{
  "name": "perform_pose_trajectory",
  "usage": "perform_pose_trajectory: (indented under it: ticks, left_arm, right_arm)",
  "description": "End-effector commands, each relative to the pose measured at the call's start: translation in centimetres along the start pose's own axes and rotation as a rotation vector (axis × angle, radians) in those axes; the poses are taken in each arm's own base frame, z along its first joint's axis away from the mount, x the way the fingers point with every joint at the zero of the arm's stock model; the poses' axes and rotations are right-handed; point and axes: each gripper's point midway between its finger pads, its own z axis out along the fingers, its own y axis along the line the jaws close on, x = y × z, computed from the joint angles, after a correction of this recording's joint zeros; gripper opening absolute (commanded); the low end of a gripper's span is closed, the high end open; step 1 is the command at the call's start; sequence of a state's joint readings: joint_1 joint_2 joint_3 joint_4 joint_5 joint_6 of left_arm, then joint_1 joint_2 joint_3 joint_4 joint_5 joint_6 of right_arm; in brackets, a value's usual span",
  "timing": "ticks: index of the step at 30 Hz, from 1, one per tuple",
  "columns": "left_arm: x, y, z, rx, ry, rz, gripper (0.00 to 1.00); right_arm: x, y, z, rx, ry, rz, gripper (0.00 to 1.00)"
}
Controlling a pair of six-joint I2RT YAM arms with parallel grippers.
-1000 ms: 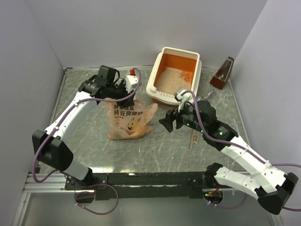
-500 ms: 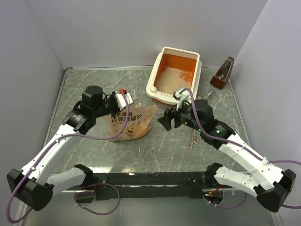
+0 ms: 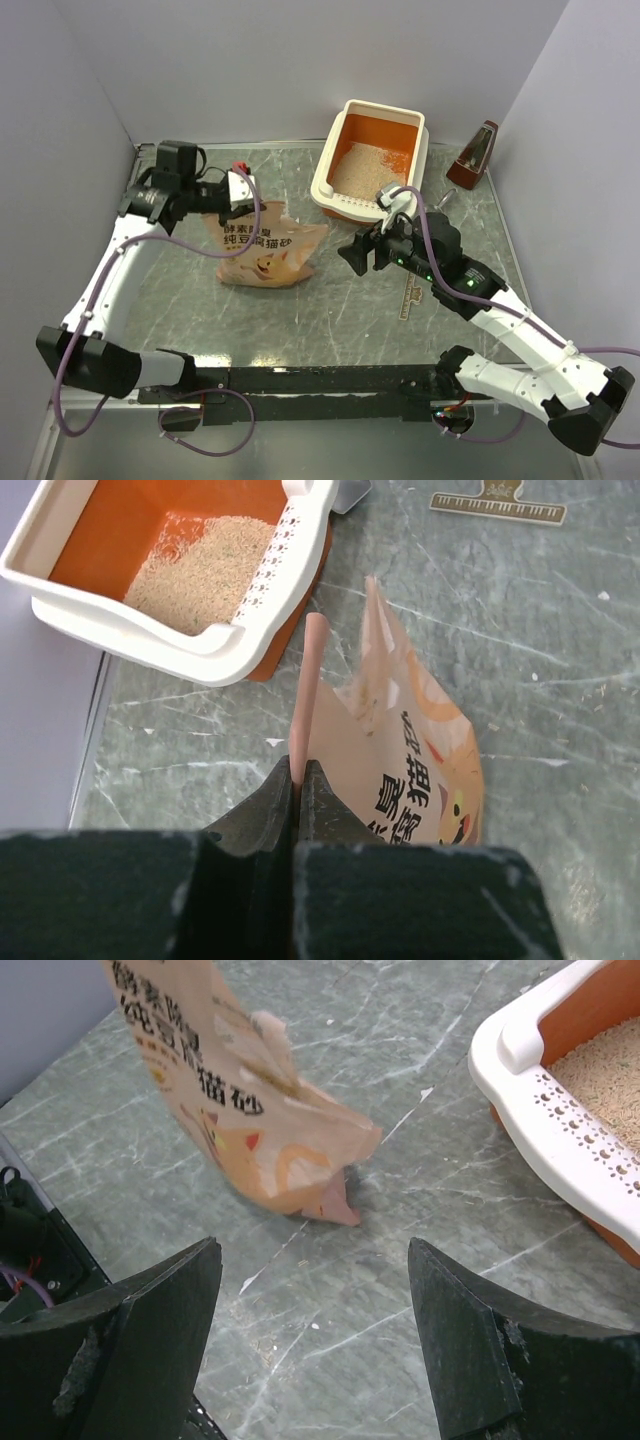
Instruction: Fill the litter box with clean litter
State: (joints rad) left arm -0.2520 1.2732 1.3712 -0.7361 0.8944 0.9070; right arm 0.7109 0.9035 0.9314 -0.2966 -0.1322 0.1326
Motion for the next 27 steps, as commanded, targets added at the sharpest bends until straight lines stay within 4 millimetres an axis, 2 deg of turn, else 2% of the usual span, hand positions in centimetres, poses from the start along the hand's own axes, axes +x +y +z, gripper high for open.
perform_pose_trajectory:
  ticks: [1, 5, 8, 12, 13, 15, 16, 17, 19, 20, 22, 23, 25, 27]
  left_arm:
    - [-10.0, 2.2, -3.2, 0.0, -0.256, 0.391, 0.01]
    - [-9.6, 0.8, -3.2, 0.04, -0.275, 0.374, 0.01]
    - [-7.6, -1.6, -2.7, 0.082, -0.278, 0.338, 0.01]
    - [-3.9, -5.4, -1.8, 0.129, -0.273, 0.231, 0.01]
    - [-3.6, -5.5, -1.6, 0.121, -0.279, 0.236, 0.01]
    - [-2.0, -7.0, -1.2, 0.132, -0.271, 0.181, 0.01]
    - [-1.8, -7.0, -1.1, 0.119, -0.278, 0.197, 0.01]
    - [-1.5, -7.2, -1.0, 0.113, -0.278, 0.192, 0.01]
    - [-0.6, -7.8, -1.0, 0.084, -0.262, 0.167, 0.01]
    - [-0.9, -7.3, -1.1, 0.052, -0.271, 0.2, 0.01]
    - [-0.6, -7.5, -1.3, 0.018, -0.259, 0.191, 0.01]
    - [-0.6, -7.4, -1.4, 0.008, -0.256, 0.197, 0.01]
    - [-0.9, -7.1, -1.6, -0.007, -0.252, 0.21, 0.01]
    - [-1.1, -6.8, -1.8, -0.02, -0.25, 0.221, 0.01]
  right_arm:
    - [-3.4, 0.8, -1.3, -0.013, -0.089, -0.01, 0.82]
    - [-3.4, 1.5, -1.3, -0.054, -0.079, -0.027, 0.81]
    - [-2.9, 1.8, -0.9, -0.08, -0.063, -0.046, 0.82]
    - [-2.5, 2.1, 0.1, -0.104, -0.038, -0.075, 0.8]
    - [-2.8, 2.2, 0.4, -0.112, -0.038, -0.08, 0.79]
    - [-2.3, 2.8, 1.5, -0.156, -0.011, -0.099, 0.72]
    - [-2.5, 3.1, 1.8, -0.173, -0.009, -0.104, 0.67]
    - [-2.1, 3.3, 2.6, -0.188, 0.012, -0.106, 0.43]
    - [-2.4, 3.9, 3.4, -0.218, 0.012, -0.111, 0.29]
    - [-2.0, 3.9, 4.3, -0.22, 0.029, -0.115, 0.15]
    - [-2.5, 4.5, 5.0, -0.236, 0.021, -0.138, 0.05]
    - [-2.1, 4.8, 5.7, -0.247, 0.041, -0.136, 0.0]
    - [-2.6, 6.1, 6.2, -0.288, 0.037, -0.186, 0.0]
    - [-2.0, 7.4, 7.1, -0.313, 0.054, -0.217, 0.0]
